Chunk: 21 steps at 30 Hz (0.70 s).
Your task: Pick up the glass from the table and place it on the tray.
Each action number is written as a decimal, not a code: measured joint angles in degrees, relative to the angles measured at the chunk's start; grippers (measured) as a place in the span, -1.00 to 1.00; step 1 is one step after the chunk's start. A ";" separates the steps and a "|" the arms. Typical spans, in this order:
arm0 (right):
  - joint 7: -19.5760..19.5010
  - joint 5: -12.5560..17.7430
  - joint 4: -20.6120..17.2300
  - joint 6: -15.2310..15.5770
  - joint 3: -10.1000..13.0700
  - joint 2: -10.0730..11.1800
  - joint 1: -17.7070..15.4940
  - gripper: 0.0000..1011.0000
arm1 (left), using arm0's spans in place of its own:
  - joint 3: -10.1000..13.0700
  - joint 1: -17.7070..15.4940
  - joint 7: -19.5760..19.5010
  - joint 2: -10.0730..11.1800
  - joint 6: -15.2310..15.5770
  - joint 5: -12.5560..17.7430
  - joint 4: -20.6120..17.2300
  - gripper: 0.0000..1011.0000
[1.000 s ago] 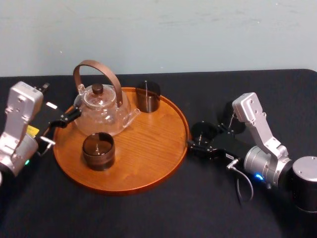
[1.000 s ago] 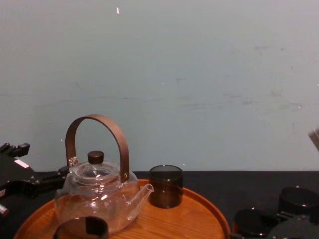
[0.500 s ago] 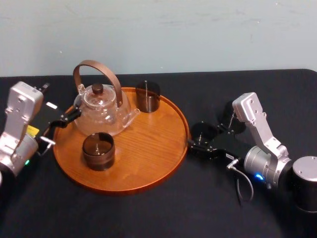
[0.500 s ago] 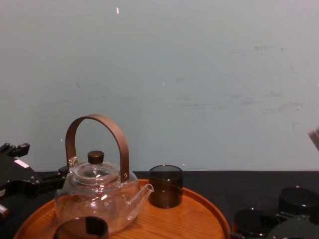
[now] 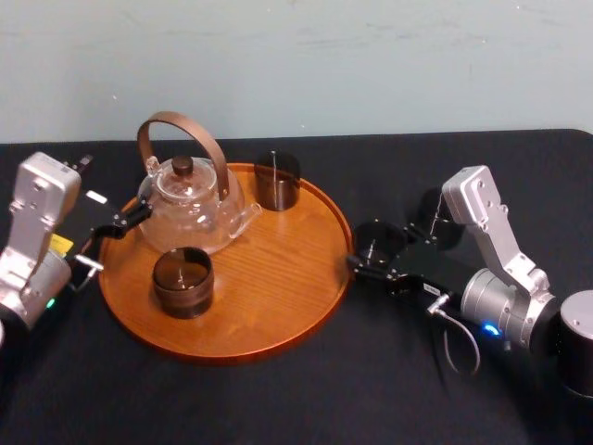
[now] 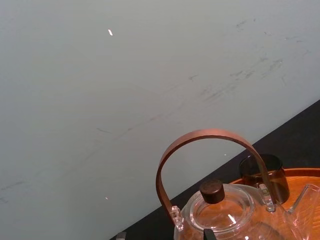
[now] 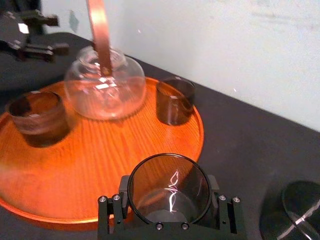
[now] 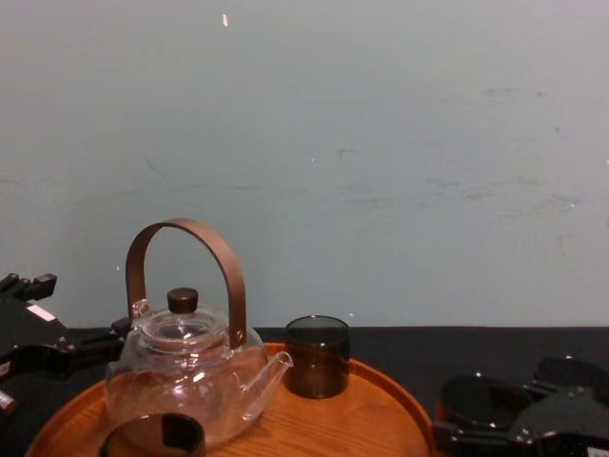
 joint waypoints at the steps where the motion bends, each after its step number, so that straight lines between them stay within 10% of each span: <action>1: 0.00 0.00 0.00 0.00 0.00 0.00 0.00 0.79 | 0.00 -0.01 0.00 0.00 0.00 0.00 0.00 0.98; 21: 1.27 0.67 -2.68 -0.08 -4.31 -2.39 0.22 0.79 | 0.00 0.00 0.00 0.00 0.00 0.00 0.00 0.98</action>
